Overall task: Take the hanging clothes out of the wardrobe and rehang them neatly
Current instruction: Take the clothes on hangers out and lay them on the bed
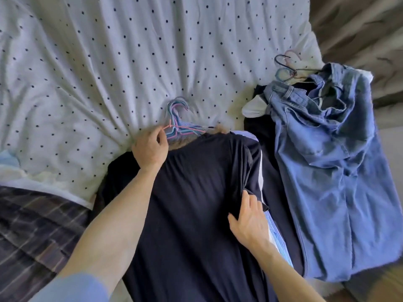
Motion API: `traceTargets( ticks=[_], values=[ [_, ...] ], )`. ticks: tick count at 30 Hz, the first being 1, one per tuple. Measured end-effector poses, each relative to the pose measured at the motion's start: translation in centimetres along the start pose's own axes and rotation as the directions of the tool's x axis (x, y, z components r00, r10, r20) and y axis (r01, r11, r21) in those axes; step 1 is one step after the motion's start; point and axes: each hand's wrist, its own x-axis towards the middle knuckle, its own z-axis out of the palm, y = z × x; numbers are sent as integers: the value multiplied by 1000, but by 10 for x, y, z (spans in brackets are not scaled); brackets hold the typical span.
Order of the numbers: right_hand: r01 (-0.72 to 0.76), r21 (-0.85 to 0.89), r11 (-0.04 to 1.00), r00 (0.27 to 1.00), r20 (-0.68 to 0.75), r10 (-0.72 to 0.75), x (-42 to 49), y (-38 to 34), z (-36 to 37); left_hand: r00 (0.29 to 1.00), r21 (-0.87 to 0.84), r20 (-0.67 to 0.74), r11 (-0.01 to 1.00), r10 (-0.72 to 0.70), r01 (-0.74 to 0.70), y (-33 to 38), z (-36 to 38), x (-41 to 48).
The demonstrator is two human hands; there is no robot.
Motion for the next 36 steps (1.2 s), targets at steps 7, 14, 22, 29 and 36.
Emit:
traceTargets(
  ticks=[7,14,22,29,36],
  values=[
    [-28,69,997,991,132,18,-7,-3,-21,916,131,401,991,-18,-38,3,-28,-1],
    [-90,277,957,989,142,52,-55,10,-64,910,227,412,961,53,-159,16,-78,-95],
    [-79,261,962,992,114,51,-161,87,-90,720,238,692,923,57,-302,70,-120,-233],
    [76,303,950,988,-154,-30,-270,160,-93,670,95,698,896,251,-435,140,-149,-332],
    [238,289,927,880,-469,-79,-345,213,-113,683,41,584,824,439,-564,208,-170,-391]
  ],
)
